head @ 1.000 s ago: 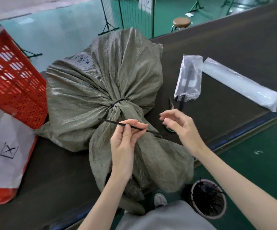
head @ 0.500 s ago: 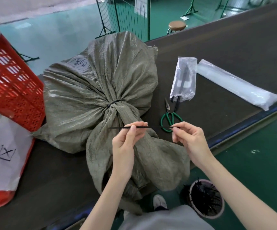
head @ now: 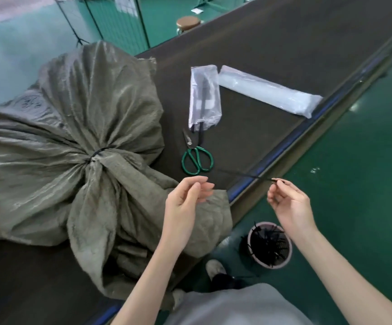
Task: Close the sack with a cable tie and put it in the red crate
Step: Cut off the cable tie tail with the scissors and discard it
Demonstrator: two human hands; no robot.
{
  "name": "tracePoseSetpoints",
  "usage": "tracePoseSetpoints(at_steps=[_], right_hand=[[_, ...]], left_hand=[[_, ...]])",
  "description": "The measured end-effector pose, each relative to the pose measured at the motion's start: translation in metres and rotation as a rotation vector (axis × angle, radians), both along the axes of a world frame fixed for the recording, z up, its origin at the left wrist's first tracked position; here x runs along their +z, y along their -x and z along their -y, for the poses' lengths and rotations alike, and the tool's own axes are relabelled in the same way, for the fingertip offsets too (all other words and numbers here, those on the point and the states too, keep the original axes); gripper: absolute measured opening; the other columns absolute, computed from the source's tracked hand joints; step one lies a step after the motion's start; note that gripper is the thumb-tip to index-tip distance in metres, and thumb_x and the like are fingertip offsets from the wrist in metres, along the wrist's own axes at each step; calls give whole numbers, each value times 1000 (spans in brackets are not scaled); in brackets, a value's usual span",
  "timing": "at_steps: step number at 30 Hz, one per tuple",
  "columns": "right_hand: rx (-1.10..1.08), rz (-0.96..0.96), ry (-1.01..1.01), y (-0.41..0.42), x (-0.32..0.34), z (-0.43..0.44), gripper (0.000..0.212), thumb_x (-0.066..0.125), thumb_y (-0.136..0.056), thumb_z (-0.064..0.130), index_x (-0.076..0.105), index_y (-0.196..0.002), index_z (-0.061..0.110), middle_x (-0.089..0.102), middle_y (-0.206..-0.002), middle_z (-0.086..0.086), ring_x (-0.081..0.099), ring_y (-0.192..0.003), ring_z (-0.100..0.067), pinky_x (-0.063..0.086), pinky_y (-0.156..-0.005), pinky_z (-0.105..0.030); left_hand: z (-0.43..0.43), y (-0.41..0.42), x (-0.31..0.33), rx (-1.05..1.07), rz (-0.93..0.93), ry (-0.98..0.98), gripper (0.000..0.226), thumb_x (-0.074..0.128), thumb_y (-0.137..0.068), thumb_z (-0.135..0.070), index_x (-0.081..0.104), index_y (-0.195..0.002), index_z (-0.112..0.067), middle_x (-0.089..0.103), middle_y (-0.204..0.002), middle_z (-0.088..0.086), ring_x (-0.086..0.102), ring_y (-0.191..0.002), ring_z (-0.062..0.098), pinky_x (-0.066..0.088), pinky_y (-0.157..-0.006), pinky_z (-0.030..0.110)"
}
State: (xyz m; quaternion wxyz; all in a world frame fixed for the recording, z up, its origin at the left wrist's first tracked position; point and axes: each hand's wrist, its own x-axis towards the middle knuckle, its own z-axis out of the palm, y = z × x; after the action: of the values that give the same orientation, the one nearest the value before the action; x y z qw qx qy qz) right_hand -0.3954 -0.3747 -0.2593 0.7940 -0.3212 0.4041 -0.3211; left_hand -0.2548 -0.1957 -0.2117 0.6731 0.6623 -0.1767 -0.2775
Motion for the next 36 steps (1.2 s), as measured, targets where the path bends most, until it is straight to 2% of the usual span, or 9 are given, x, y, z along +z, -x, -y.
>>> tracePoseSetpoints(at_steps=[6,11,13,15,18,20,25,27,36], right_hand=[[-366,-227,-42,73,-27,18,20,48,-91,5,62,-78,11,66,-51,4,61,-50,-8,47,-51,-17],[-573,-520,-9,119,-58,30,17,52,-89,7,66,-79,9,65,-46,6,54,-37,-1,42,-40,-13],[-549,-707,82,132,-70,30,16,55,-88,10,70,-89,5,67,-53,3,53,-39,1,42,-41,-12],[-417,-937,261,140,-79,29,21,56,-89,14,72,-97,3,72,-74,-9,60,-53,-3,46,-50,-17],[-84,-1264,545,148,-90,28,25,55,-91,19,72,-106,8,72,-101,-16,64,-90,-33,46,-70,-33],[55,-1360,594,149,-95,30,26,54,-93,21,70,-110,11,69,-106,-17,62,-97,-37,46,-73,-36],[305,-1461,547,148,-112,39,35,56,-90,20,61,-124,13,64,-120,-17,59,-108,-37,47,-82,-40],[322,-1474,511,144,-114,38,38,58,-88,18,58,-126,12,63,-122,-17,59,-109,-37,47,-83,-40],[277,-1332,569,116,-106,37,24,61,-85,20,67,-107,10,69,-111,-14,63,-100,-33,48,-79,-37]], left_hand=[[26,23,-20,-339,280,-296,21,49,-99,-12,65,-109,-20,71,-103,-11,64,-99,1,50,-86,18],[42,31,-38,-587,569,-486,25,47,-100,-18,60,-122,-19,61,-120,-5,57,-111,10,48,-96,31],[46,34,-46,-645,604,-526,26,47,-100,-19,59,-123,-18,60,-123,-3,56,-113,14,48,-97,36],[49,34,-52,-680,625,-563,26,47,-100,-18,59,-123,-17,61,-124,-1,57,-114,16,49,-97,39],[51,34,-58,-722,653,-618,28,47,-99,-18,58,-125,-17,61,-125,-1,57,-115,17,47,-100,40],[51,33,-60,-732,663,-638,29,47,-99,-19,58,-126,-17,62,-125,-1,57,-116,17,46,-101,39],[49,30,-59,-737,663,-660,31,46,-100,-17,57,-128,-16,61,-127,-2,56,-117,14,46,-101,33],[48,28,-58,-732,651,-652,30,46,-100,-17,57,-128,-16,60,-127,-2,55,-117,13,46,-100,32],[50,25,-51,-681,594,-585,29,46,-100,-15,58,-127,-16,61,-125,-2,56,-111,8,44,-95,23]])
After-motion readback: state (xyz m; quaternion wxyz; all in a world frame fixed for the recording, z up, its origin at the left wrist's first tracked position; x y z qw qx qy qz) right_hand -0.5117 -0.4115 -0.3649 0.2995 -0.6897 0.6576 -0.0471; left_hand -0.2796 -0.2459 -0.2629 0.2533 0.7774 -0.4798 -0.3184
